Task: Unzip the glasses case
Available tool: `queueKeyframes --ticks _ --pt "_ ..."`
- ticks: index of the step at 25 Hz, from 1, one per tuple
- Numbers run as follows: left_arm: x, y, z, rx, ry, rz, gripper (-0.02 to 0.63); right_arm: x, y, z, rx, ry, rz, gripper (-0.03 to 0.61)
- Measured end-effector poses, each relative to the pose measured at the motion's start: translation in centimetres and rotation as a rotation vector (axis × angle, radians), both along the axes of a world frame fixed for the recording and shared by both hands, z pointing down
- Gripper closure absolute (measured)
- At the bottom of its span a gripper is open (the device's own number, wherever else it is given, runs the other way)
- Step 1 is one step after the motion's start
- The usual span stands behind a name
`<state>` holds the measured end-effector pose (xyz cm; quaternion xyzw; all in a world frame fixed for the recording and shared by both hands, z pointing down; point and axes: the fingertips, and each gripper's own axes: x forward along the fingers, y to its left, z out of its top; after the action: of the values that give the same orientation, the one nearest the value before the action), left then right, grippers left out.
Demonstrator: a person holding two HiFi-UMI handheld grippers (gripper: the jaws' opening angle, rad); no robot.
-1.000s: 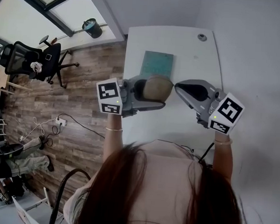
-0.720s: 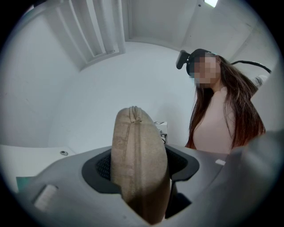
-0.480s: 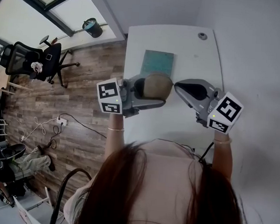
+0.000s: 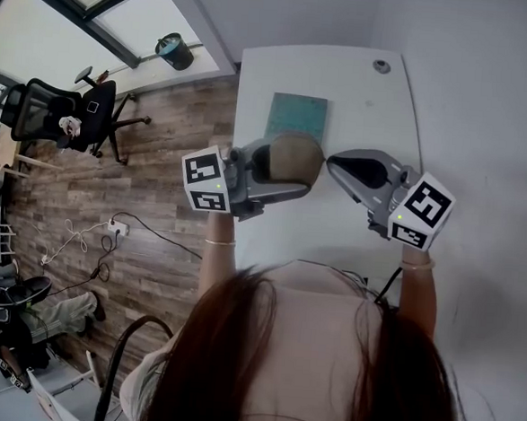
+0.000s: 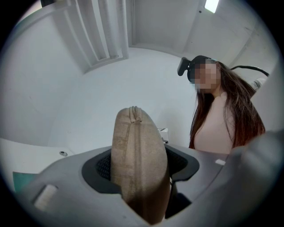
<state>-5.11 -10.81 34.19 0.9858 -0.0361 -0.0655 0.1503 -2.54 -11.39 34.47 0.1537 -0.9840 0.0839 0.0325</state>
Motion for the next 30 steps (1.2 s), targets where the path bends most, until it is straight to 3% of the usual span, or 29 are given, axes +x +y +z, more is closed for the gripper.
queueKeyframes --ticks 6,12,19,30 --pt "-0.5 -1.0 -0.5 -0.036 0.090 -0.023 0.319 -0.2 -0.2 1.3 -0.008 0.026 -0.004 0.574" --pt "-0.7 -1.1 -0.5 -0.043 0.097 -0.037 0.319 -0.4 -0.2 1.7 -0.026 0.019 -0.008 0.574" --pt "-2.2 -1.9 -1.8 -0.059 0.231 -0.064 0.319 -1.2 0.5 3.2 -0.044 0.035 -0.029 0.574" --pt "-2.8 -2.1 -2.2 -0.072 0.278 -0.083 0.319 -1.4 0.8 3.8 -0.071 0.029 -0.038 0.574"
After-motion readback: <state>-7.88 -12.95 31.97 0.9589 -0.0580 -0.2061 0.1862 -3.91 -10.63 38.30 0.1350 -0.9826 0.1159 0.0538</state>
